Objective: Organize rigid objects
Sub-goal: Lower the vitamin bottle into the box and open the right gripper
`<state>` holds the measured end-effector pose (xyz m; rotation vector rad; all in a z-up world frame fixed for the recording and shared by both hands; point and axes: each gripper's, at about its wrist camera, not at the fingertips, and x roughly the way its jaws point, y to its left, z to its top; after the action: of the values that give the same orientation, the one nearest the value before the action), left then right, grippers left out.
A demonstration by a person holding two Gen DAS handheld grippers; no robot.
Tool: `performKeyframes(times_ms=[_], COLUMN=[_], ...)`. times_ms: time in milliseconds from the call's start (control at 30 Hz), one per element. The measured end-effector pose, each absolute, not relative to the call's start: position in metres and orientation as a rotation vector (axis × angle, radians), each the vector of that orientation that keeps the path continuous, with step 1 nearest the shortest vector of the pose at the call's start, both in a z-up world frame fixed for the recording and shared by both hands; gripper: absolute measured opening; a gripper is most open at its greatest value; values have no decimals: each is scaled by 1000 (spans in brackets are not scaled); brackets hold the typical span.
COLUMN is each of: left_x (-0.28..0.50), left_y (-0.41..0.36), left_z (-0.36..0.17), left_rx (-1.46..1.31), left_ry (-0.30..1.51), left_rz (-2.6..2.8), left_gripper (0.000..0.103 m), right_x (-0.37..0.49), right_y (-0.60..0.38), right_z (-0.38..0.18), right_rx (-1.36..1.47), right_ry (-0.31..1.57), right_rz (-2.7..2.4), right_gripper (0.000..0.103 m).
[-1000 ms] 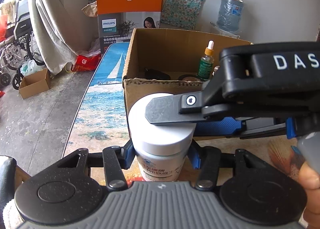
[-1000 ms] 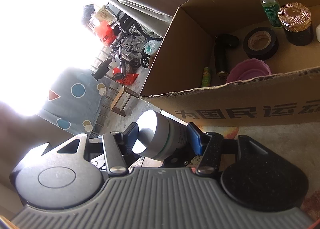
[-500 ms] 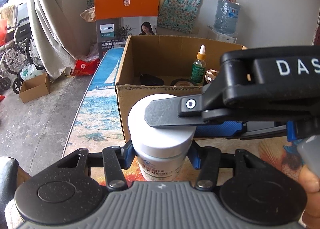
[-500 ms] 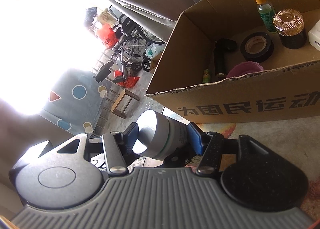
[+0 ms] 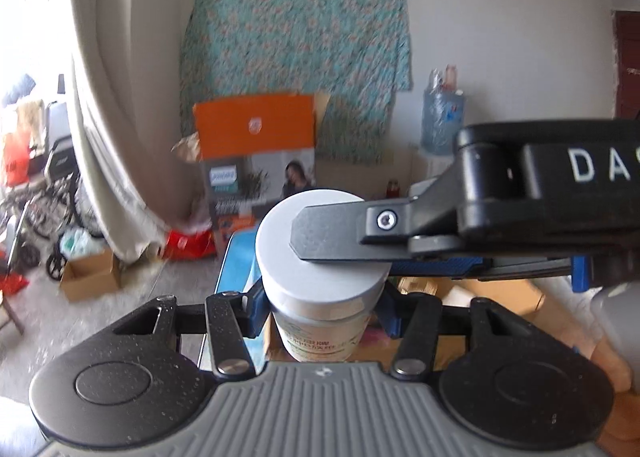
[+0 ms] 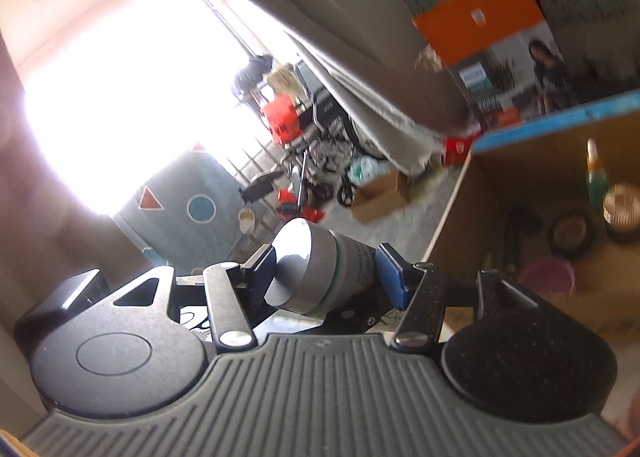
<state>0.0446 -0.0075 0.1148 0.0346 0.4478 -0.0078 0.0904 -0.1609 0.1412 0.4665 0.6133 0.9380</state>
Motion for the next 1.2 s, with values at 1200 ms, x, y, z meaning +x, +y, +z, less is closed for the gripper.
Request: performKeyframes(times_ms=[1200], left_x=[224], left_y=[-98], left_z=[-15], left_rx=[12], left_ry=[878], left_rz=[-294], left_gripper=[54], right_x=[212], right_y=[-271], right_z=[17], right_rx=[483], right_ry=[825], right_rz=[555], right_gripper=[62])
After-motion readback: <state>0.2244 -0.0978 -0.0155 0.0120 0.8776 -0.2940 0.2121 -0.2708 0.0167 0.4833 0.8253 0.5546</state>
